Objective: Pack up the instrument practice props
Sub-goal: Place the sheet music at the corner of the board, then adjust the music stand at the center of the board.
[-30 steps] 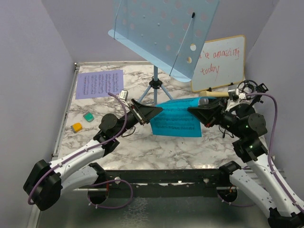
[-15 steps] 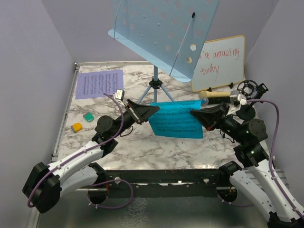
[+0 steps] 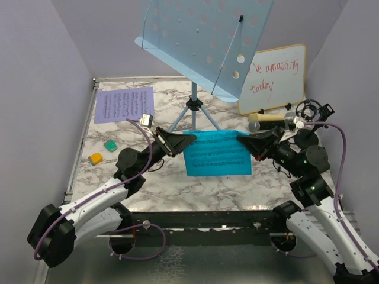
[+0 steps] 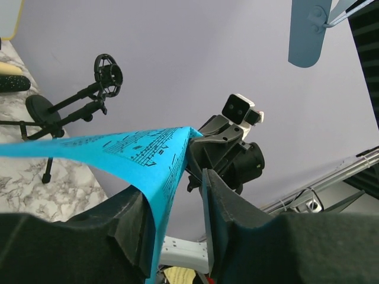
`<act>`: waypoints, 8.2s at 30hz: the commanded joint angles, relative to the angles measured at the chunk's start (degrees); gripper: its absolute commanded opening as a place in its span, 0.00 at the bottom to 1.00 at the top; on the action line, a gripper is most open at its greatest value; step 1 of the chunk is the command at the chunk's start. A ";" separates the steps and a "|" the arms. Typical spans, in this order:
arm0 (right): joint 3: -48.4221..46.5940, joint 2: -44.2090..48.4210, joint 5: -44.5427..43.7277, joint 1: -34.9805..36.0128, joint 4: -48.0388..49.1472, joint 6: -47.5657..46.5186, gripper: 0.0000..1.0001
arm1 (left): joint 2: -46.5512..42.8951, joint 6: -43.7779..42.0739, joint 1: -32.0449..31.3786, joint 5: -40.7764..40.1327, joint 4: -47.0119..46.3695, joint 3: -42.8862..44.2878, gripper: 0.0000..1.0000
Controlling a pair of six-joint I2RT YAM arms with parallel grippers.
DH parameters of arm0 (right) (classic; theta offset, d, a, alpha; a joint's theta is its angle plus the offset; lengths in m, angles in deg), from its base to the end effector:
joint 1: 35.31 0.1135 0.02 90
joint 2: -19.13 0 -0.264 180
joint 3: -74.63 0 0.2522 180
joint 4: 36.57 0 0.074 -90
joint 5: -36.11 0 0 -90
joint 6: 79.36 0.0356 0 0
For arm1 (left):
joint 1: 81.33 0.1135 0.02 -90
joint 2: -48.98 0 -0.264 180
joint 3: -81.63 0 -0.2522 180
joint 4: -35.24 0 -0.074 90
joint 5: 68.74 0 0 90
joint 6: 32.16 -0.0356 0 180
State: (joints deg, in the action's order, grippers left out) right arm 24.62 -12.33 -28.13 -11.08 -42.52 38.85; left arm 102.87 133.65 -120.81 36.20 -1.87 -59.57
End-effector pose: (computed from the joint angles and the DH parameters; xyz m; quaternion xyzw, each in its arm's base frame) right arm 0.1190 0.0705 0.3547 -0.1527 0.6152 0.4612 0.6209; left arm 0.1550 -0.1396 0.3018 -0.0704 0.5603 -0.7334 0.3786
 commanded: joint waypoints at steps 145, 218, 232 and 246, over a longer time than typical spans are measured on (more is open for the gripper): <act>-2.45 11.49 -26.19 0.24 -22.72 -17.75 1.00 | 65.74 14.79 37.03 -53.48 8.66 32.36 0.00; 3.56 -12.87 -10.41 0.21 -1.68 -13.37 1.00 | 21.58 -43.90 32.72 4.21 1.81 1.30 0.77; 5.60 -28.36 -12.63 0.25 11.88 -14.07 1.00 | 32.07 -50.92 26.51 22.31 -7.73 5.63 0.74; 2.32 -46.66 -14.77 0.21 17.42 -19.95 0.95 | 30.26 -55.77 21.90 16.69 -7.83 0.88 0.37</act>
State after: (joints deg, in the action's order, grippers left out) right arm 29.14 -55.56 -41.64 -11.08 -27.88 22.04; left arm 135.68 79.38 -96.75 55.06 -8.41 -55.55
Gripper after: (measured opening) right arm 0.960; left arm 0.436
